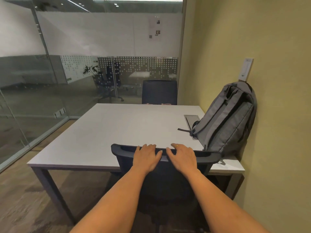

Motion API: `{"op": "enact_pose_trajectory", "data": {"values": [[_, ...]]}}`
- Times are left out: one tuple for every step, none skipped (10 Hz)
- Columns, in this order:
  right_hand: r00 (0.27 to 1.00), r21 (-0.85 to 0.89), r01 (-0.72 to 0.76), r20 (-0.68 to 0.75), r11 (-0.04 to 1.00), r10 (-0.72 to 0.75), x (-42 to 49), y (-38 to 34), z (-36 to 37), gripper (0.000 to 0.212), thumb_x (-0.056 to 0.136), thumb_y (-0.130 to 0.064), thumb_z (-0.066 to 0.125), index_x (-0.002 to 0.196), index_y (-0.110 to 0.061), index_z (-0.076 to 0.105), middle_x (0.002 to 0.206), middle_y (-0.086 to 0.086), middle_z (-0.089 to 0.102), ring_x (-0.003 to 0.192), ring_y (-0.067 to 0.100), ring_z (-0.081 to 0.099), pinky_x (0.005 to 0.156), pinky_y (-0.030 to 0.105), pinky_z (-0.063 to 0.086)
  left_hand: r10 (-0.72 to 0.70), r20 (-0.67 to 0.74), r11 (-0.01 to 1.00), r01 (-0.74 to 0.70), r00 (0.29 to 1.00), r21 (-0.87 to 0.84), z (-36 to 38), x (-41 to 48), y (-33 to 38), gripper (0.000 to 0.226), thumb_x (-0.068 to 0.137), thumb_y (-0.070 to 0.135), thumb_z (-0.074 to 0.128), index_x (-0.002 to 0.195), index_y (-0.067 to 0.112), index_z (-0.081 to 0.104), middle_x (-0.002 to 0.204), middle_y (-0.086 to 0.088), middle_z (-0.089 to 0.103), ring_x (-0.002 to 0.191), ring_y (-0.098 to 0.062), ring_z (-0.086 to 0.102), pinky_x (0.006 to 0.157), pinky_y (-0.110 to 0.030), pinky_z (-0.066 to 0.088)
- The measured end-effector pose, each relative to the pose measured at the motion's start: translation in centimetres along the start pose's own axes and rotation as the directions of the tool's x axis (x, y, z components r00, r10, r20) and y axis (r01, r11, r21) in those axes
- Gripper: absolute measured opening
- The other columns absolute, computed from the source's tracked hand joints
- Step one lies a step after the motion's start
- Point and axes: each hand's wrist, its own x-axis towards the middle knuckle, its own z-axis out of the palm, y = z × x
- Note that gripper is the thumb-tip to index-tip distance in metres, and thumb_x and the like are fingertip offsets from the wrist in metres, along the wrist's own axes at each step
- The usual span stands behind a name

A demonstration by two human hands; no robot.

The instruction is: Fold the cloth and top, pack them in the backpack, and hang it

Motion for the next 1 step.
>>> {"op": "enact_pose_trajectory", "data": {"values": [[1.000,0.005,0.012,-0.007,1.000,-0.012,0.74,-0.88,-0.91,0.053,0.098,-0.042,0.030,0.144,-0.016,0.032,0.153,0.002,0.028,0.143,0.017,0.018,0.117,0.040,0.005,-0.027,0.003,1.000,0.027,1.000,-0.009,-1.25,0.13,0.26,0.062,0.098,0.050,0.023,0.147,0.014,0.019,0.155,-0.006,0.021,0.145,-0.023,0.012,0.118,-0.043,0.006]]}}
